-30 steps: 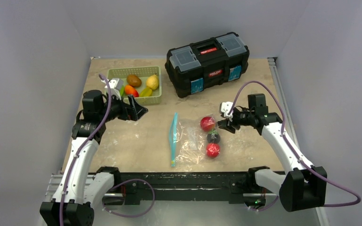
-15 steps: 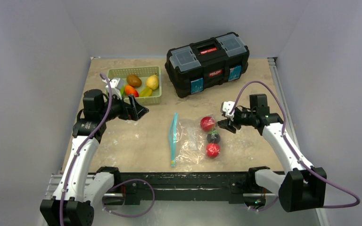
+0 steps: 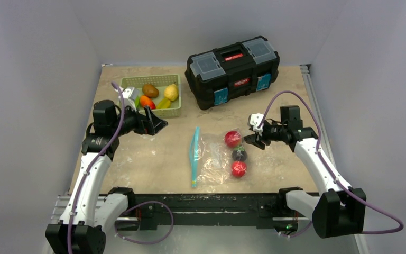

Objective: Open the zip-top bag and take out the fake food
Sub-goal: Adjust the zipper food storage bag at the center of the board.

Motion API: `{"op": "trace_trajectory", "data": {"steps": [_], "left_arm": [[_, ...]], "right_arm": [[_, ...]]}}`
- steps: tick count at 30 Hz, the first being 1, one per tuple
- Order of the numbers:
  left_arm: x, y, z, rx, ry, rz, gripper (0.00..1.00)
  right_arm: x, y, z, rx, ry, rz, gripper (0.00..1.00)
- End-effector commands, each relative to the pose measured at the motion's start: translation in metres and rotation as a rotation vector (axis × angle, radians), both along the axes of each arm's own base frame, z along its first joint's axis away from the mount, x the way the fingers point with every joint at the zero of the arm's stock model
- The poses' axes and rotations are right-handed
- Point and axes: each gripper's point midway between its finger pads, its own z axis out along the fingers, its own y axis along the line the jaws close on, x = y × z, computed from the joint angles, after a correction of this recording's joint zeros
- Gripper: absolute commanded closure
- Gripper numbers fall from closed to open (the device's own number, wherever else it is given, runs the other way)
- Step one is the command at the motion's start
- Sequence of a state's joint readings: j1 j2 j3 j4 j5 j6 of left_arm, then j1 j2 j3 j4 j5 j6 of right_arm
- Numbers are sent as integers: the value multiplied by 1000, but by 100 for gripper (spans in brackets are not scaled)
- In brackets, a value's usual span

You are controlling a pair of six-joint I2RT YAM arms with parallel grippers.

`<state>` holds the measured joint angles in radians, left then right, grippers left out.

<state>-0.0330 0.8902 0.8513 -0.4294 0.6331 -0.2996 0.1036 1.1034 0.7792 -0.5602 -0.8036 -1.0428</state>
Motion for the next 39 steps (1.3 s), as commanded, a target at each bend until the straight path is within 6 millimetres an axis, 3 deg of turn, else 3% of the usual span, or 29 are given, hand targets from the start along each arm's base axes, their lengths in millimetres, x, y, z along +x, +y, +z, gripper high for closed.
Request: {"op": "trace_trajectory", "data": {"steps": [1,17,26,39], "left_arm": [[3,-7,9,-90,-27,-42,0],[9,2,10,-134,-21,-13,0],[-3,-11,3,-39,-25,-50,0],[-8,-12,-2,54,-45,-45,0]], "right_arm": [[1,2,5,23,-15,4,46],[2,3,5,26,-9,7,46],[4,6,12,61,-7,2,46],[10,-3,12,73,3,-41,46]]}}
